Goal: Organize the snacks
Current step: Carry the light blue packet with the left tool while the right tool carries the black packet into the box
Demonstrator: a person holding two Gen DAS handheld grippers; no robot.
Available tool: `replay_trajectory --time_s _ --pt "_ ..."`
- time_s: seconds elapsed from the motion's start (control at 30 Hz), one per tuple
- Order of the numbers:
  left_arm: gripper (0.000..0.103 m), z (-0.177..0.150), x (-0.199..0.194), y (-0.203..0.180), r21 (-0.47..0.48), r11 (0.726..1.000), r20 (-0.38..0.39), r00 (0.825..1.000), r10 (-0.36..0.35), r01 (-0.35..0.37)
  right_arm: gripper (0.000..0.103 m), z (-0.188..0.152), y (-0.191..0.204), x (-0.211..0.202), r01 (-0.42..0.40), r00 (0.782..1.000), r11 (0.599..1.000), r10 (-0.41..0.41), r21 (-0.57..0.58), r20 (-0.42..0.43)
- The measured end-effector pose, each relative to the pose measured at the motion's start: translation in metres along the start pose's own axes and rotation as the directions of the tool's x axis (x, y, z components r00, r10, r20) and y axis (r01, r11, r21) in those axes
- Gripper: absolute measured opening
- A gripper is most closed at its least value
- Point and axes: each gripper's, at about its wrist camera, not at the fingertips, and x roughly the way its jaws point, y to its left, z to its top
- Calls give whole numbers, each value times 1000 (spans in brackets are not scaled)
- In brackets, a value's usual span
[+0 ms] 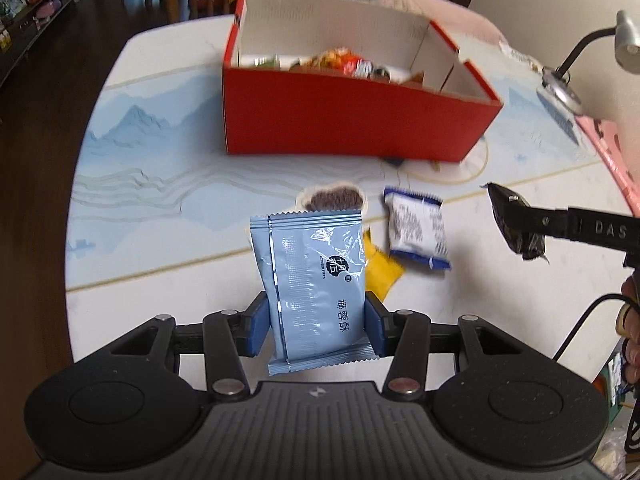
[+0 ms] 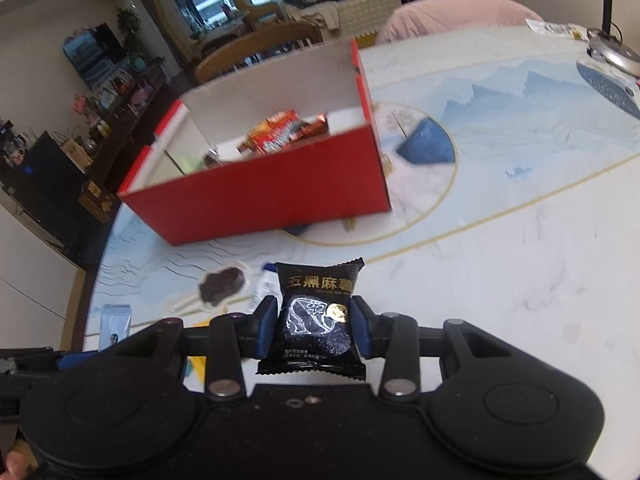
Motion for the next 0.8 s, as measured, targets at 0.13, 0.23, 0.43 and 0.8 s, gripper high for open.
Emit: replay_trajectory --time_s 0.13,0.23,0.43,0.8 --pt "48 13 -17 -1 15 1000 54 999 0 -1 39 11 9 -13 -11 999 999 13 -30 41" --pt "48 24 -26 -2 23 1000 86 996 6 -8 38 21 14 -21 -18 997 998 21 -54 71" --pt "48 49 -39 -7 37 999 135 991 19 -24 38 45 21 -25 -18 994 995 29 -98 105" --pt "48 110 -43 -17 74 994 206 977 63 -80 38 100 28 -10 -18 990 988 39 -151 137"
